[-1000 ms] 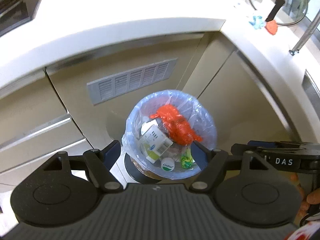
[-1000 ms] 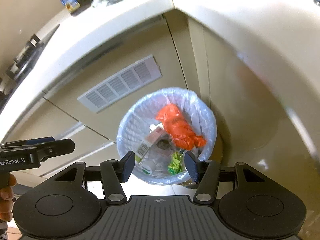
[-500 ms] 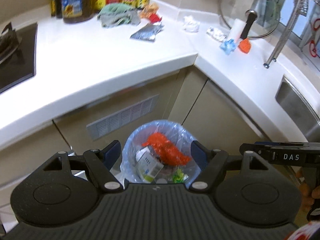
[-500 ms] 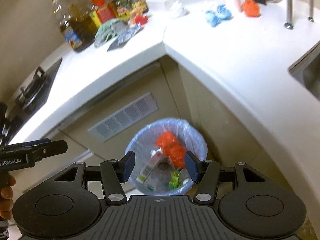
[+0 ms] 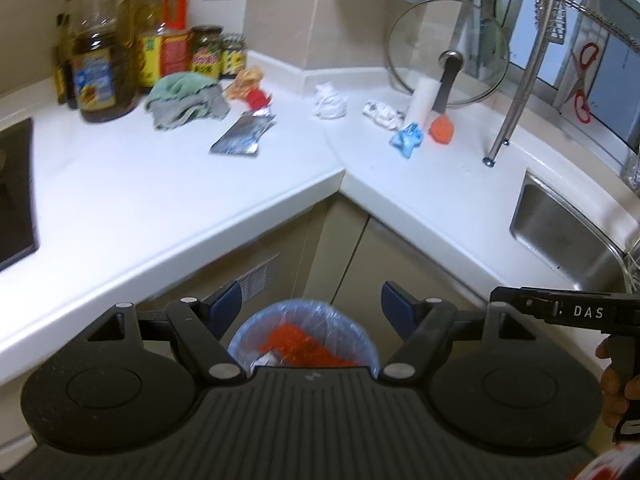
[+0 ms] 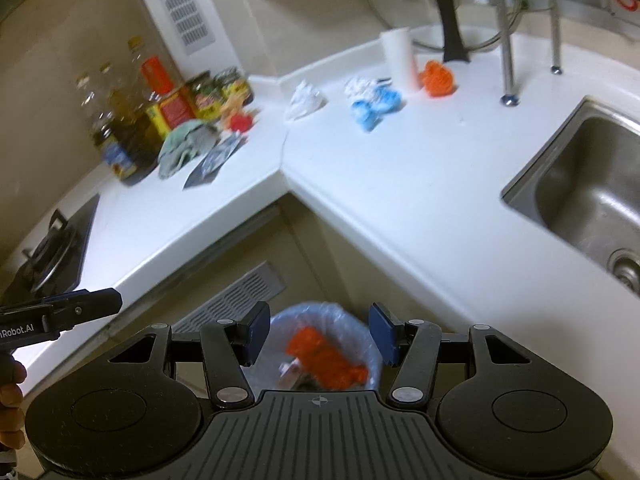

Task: Collect trash
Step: 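Move both tools back up toward the counter, then grasp the blue face mask with the left tool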

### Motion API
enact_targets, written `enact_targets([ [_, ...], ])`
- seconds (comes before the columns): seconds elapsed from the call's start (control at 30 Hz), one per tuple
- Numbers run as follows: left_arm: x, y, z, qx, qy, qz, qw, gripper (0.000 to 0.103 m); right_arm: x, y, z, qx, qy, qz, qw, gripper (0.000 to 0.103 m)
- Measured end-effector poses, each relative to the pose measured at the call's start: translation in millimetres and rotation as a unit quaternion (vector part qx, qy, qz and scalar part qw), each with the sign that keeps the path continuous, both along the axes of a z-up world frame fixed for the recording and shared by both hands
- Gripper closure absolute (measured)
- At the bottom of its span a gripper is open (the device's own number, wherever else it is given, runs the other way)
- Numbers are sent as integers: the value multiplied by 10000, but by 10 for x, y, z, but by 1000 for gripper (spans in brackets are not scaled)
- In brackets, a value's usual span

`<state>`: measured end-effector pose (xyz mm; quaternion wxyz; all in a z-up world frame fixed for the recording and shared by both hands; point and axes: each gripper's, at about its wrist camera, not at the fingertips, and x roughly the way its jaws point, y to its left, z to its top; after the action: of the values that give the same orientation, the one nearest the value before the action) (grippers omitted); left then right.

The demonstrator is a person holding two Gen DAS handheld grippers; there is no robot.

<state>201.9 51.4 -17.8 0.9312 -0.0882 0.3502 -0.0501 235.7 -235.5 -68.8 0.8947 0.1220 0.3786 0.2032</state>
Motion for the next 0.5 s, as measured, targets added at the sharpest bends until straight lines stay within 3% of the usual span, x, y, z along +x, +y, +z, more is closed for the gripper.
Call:
enact_targets([
  [0.27,414,-274,97,116,-309,-211,9992,29,342,-224,107,-50,-258,-194,9995,48],
  [0.5,1013,-624,129,217,-531,-428,9974,29,951,-437,155,-38,-432,-248,9987,48],
])
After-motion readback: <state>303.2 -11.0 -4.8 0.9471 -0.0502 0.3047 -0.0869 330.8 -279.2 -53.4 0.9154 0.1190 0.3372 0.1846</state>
